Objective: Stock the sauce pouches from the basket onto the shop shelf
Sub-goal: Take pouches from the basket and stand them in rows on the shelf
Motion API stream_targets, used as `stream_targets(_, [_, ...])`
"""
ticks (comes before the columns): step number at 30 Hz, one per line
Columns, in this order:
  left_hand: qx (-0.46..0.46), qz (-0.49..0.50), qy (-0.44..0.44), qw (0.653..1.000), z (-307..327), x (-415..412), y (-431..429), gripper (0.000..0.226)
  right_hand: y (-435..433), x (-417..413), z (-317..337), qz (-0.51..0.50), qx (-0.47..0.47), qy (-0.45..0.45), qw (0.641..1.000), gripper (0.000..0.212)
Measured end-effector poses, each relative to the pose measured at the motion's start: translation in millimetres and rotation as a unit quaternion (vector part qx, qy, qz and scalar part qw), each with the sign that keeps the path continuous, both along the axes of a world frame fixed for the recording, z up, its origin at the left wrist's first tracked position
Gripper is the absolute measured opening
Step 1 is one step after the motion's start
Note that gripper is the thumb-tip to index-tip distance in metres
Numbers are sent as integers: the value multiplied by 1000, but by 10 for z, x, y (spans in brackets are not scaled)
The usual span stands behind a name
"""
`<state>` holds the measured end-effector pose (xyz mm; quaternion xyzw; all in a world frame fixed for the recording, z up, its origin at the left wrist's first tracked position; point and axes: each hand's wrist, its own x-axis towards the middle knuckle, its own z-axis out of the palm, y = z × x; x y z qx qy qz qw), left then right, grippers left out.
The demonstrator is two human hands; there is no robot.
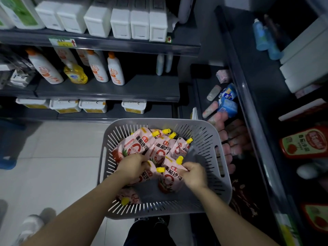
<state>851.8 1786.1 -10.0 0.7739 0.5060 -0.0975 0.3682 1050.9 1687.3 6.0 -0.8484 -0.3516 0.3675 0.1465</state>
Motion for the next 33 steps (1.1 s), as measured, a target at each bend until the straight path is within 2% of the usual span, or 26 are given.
stream_targets(5, [-27,99,-106,989,210,-50,124,26,-145,-59,168,-28,86,-36,995,9])
stream_targets(9, [-56,120,-191,973,541,125,145,10,-243,-19,419,-90,160,-63,981,7])
stream_targets(12, [-97,144,-260,950,763,242,116,13,-332,29,671,-128,212,-88,965,5])
stream_targets(17, [-128,129,-349,919,1067,402,-6,10,-603,108,1098,-203,281,-89,934,9])
stream_targets(20, [-119,117,-377,911,1422,511,-256,24,-881,116,1383,-218,308,-98,921,11])
stream_targets(26, [-88,59,-417,903,2155,611,-925,15,-1633,-29,2014,-278,392,-79,873,5])
stream_targets(33, [-107,-35,-478,871,2865,729,-1754,22,-2555,-196,2601,-333,437,-138,824,6])
